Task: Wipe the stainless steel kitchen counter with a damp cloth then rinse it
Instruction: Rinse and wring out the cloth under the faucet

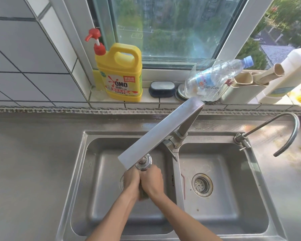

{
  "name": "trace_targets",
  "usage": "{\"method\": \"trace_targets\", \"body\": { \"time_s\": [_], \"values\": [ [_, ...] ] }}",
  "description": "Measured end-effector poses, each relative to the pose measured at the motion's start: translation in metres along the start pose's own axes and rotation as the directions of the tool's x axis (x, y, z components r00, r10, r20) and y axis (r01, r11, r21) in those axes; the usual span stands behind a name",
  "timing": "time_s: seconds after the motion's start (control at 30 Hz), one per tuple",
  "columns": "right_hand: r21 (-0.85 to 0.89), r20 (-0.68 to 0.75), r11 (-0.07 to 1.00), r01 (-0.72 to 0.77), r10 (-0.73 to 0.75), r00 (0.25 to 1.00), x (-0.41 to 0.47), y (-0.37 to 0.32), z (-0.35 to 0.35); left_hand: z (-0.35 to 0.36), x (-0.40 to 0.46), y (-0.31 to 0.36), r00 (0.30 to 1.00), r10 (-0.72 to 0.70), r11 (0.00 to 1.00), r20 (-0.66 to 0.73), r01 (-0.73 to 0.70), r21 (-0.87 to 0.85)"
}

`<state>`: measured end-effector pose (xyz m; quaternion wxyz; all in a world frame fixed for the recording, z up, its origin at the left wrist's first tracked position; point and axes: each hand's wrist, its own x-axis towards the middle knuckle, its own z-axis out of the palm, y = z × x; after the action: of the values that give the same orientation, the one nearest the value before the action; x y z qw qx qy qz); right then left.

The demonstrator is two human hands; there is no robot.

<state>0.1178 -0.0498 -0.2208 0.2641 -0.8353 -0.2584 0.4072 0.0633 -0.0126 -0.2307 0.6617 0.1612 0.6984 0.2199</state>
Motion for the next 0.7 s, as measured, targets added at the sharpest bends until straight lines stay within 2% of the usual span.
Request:
{"method": "trace_targets", "body": {
  "time_s": [0.13, 0.27, 0.37, 0.43, 0.57, 0.7],
  "values": [
    [0.001, 0.031, 0.996, 0.091, -0.091, 0.995, 0.001, 0.000, -0.004, 0.001, 0.006, 0.008, 1.000, -0.011, 0.999, 0.008, 0.012, -0.037],
    [0.072, -0.046, 0.996, 0.052, -0.049, 0.998, 0.024, -0.006, -0.023, 0.014, -0.001, 0.004, 0.993, 0.015, 1.000, 0.115, -0.014, -0.010],
    [0.027, 0.043, 0.995, 0.094, -0.095, 0.994, 0.004, -0.003, -0.006, 0.003, 0.006, 0.016, 0.998, 0.001, 0.998, 0.058, 0.002, -0.057],
    [-0.010, 0.075, 0.992, 0.125, -0.124, 0.989, -0.002, -0.003, -0.003, -0.001, 0.010, 0.015, 0.999, 0.001, 1.000, 0.036, 0.000, -0.020],
    [0.003, -0.018, 0.995, 0.101, -0.101, 0.995, 0.017, -0.004, -0.019, 0.007, 0.000, 0.000, 0.995, 0.001, 1.000, 0.105, -0.001, -0.002],
    [-0.042, 0.027, 0.989, 0.141, -0.140, 0.990, 0.002, 0.004, -0.001, 0.002, 0.005, 0.012, 0.997, 0.023, 1.000, 0.069, -0.022, -0.012]
  ]
}}
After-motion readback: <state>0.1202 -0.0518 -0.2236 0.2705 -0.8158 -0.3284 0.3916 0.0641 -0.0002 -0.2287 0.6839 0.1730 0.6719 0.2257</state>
